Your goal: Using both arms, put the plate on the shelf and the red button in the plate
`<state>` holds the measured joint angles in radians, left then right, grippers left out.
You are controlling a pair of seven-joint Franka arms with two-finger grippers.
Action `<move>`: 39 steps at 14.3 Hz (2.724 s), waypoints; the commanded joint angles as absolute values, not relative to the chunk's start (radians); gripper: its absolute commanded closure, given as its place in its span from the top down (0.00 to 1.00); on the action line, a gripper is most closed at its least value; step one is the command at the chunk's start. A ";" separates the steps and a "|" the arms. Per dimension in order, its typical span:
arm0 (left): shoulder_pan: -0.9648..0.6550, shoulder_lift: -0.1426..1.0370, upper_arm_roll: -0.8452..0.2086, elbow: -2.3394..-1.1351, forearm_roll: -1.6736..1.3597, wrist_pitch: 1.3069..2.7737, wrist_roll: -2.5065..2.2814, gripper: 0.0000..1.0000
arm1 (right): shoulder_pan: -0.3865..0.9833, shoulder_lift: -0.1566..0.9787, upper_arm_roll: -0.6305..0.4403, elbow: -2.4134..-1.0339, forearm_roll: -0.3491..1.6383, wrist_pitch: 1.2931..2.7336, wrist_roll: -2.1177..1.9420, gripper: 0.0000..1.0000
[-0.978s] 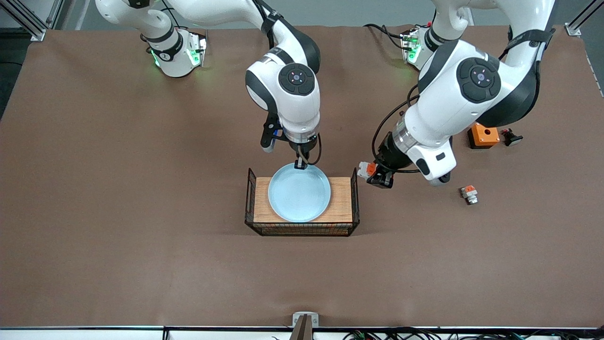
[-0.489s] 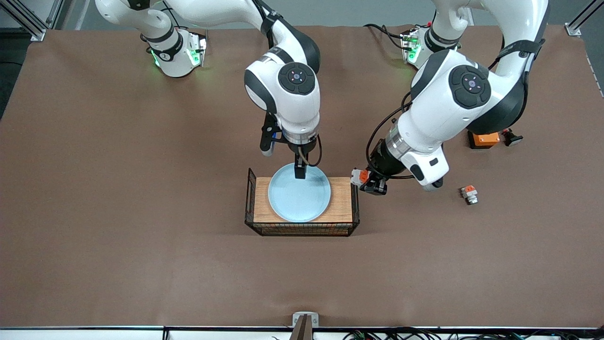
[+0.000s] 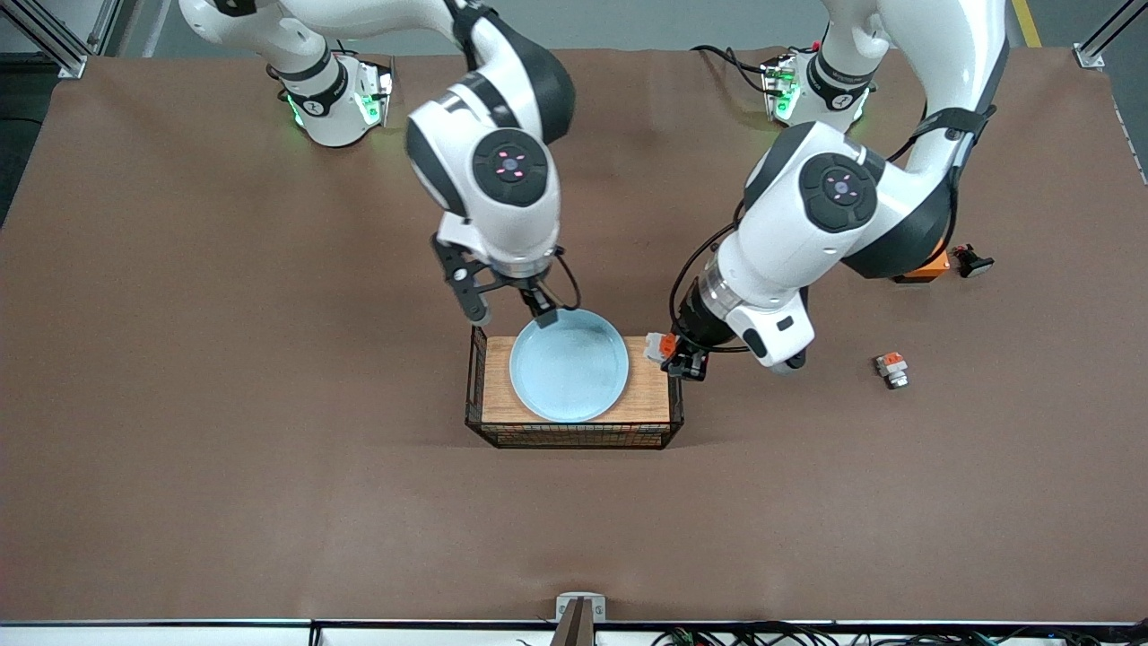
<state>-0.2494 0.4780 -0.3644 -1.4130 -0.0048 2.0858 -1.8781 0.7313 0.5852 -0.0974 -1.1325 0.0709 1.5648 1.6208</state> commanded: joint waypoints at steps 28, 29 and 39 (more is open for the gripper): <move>-0.687 0.758 -0.048 -1.183 0.043 2.279 -2.210 0.30 | 0.023 0.104 -0.092 -1.563 -0.041 1.539 -0.002 1.00; -0.687 0.761 -0.048 -1.186 0.043 2.290 -2.206 0.30 | 0.021 0.104 -0.092 -1.562 -0.041 1.539 -0.002 1.00; -0.687 0.775 -0.048 -1.197 0.049 2.296 -2.207 0.78 | 0.020 0.109 -0.092 -1.407 -0.025 1.454 -0.009 1.00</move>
